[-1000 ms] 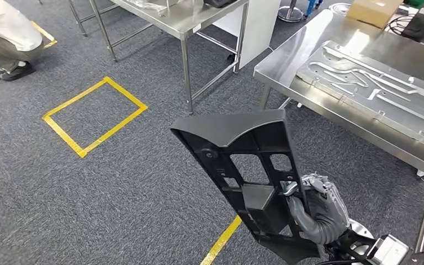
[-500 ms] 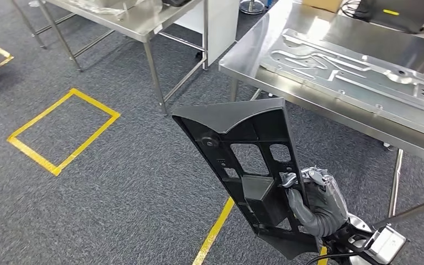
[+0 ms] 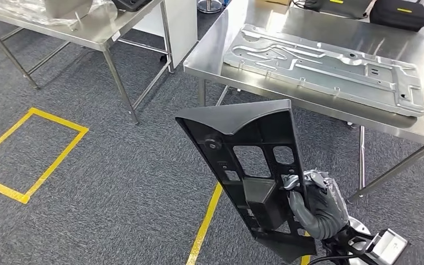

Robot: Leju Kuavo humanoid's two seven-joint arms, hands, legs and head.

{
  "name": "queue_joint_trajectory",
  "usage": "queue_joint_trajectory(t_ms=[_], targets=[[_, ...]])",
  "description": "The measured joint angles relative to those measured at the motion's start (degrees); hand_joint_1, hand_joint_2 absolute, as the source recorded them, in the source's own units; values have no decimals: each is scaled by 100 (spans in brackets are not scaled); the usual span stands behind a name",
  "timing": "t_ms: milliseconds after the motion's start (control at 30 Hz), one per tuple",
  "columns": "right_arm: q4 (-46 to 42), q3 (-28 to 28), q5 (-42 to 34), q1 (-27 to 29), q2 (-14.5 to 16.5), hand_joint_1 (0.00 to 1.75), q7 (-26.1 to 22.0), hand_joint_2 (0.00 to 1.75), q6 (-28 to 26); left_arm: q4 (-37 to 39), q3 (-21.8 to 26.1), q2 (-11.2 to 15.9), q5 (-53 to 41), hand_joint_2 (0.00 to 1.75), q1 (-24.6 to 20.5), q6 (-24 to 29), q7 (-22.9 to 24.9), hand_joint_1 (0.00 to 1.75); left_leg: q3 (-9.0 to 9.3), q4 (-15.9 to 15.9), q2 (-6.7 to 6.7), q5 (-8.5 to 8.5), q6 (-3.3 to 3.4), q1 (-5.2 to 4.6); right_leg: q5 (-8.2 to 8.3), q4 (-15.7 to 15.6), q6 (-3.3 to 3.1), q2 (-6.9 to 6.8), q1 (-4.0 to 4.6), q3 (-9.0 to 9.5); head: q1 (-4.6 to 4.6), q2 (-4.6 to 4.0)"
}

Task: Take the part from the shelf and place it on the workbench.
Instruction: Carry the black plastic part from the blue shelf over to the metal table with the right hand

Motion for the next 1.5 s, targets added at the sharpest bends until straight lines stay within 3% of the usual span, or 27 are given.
queue_joint_trajectory(t_ms=[67,100,167,200,233,267,333,400,433,500,567,633,667,700,733,767,833,900,1000,1067,1167,1200,1233,1267,1367,1433,1500], targets=[[3,-4,-7,29,8,175,-23,175,-2,0,0,-10,-4,175,-1,-1,-6,0,14,-57,129,46,79,15,-182,274,62,-241,2,-135,1,0],[6,-5,-9,37,15,175,-30,175,-3,0,0,-11,-8,175,4,-2,-8,0,15,-70,197,55,101,13,-356,579,85,-410,-6,-276,1,0],[11,-5,-13,56,36,175,-44,175,-9,0,0,-11,-16,175,19,-2,-1,0,4,-70,330,50,116,4,-681,1310,133,-568,-35,-629,1,0],[14,-5,-14,78,45,175,-49,175,-13,0,0,-10,-16,175,24,-1,7,0,3,-69,399,43,114,1,-722,1518,149,-593,-50,-728,1,0],[15,-6,-15,99,50,175,-55,175,-16,0,0,-10,-13,175,23,0,14,0,6,-68,466,35,109,0,-661,1521,159,-613,-60,-724,1,0],[14,-6,-16,114,51,175,-60,175,-19,0,0,-11,-7,175,20,1,19,0,16,-67,531,25,98,0,-506,1289,160,-645,-66,-596,1,0],[13,-5,-19,118,51,175,-67,175,-13,0,0,-15,5,175,14,1,16,0,51,-63,643,-6,57,-16,-174,485,124,-853,-42,-155,1,0],[12,-5,-21,99,52,175,-71,175,6,0,0,-18,11,175,13,3,9,0,79,-57,740,-41,-2,-44,-54,-5,54,-1012,8,96,1,0],[13,-6,-22,90,52,175,-72,175,17,0,0,-19,13,175,9,4,7,0,90,-57,789,-54,-33,-53,-70,-51,21,-1008,33,103,0,0],[13,-7,-24,84,53,175,-72,175,30,0,0,-20,18,175,-10,8,5,0,120,-53,850,-87,-100,-47,-53,-69,-41,-873,22,98,-1,0],[20,-7,-31,38,53,175,-67,175,39,0,0,-19,34,175,-18,12,8,0,47,179,665,-262,-165,-29,-26,-104,-109,-760,-11,115,-1,0],[43,-4,-31,-42,52,175,-53,175,44,0,0,-18,57,175,-8,15,9,0,-270,863,390,-625,-199,-9,-17,-112,-163,-676,-20,117,-1,0],[58,-2,-18,-75,51,175,-43,175,40,0,0,-18,66,175,-1,17,9,0,-468,1256,328,-782,-208,-5,-16,-109,-179,-637,-14,115,-1,0],[71,-2,2,-97,51,175,-35,175,32,0,1,-18,72,175,6,21,9,0,-616,1526,300,-845,-213,-4,-18,-105,-182,-591,-10,115,-1,0],[81,-1,23,-114,51,175,-30,175,23,0,1,-19,78,175,11,24,9,0,-674,1594,290,-792,-213,-4,-20,-100,-181,-550,-8,118,-1,0],[89,1,41,-129,51,175,-25,175,17,0,2,-19,81,175,14,27,8,0,-622,1425,288,-628,-204,-4,-24,-93,-176,-515,-7,123,-1,0],[96,4,52,-154,51,175,-25,175,14,0,2,-19,84,175,11,29,5,0,-307,655,260,-201,-165,-7,-41,-70,-149,-465,-2,134,-1,0],[98,7,55,-175,51,175,-25,175,13,0,2,-19,84,175,0,31,2,0,-82,106,223,11,-107,-19,-56,-43,-101,-436,13,125,-1,0],[99,11,57,-190,53,175,-26,175,11,0,4,-23,85,175,-6,32,1,0,-56,4,222,46,-10,-26,-58,-35,-6,-428,12,110,-1,0],[98,12,57,-202,60,175,-26,175,8,0,4,-28,86,175,-7,32,-1,0,-42,-49,246,93,68,-7,-185,128,58,-482,3,42,0,0],[107,11,56,-225,81,175,-27,175,5,0,5,-33,86,175,-3,34,-4,0,-54,-73,279,115,118,-2,-693,1083,140,-571,-31,-403,1,0],[115,12,57,-223,90,175,-27,175,4,0,5,-34,86,175,3,34,-3,0,-58,-72,289,114,117,-4,-790,1382,162,-581,-45,-545,1,0],[123,12,58,-221,97,175,-27,175,2,0,6,-34,86,175,7,33,-3,0,-59,-70,298,112,114,-4,-783,1504,178,-590,-57,-603,1,0],[128,12,62,-221,100,175,-27,175,-1,0,7,-34,86,175,9,33,-2,0,-55,-67,303,107,107,-3,-668,1403,186,-602,-68,-550,1,0],[127,13,83,-228,102,175,-27,175,-16,0,7,-38,86,175,5,32,-4,0,-32,-48,307,79,55,-9,-167,320,147,-673,-66,-3,1,0],[125,16,102,-232,103,175,-29,175,-33,0,7,-40,86,175,5,32,-10,0,-39,-36,310,68,-12,-23,-100,-40,78,-698,-31,160,0,0],[123,19,120,-228,103,175,-31,175,-54,0,7,-40,81,175,1,32,-17,0,-41,-42,322,63,-89,-22,-103,-64,3,-674,-17,156,-1,0]])
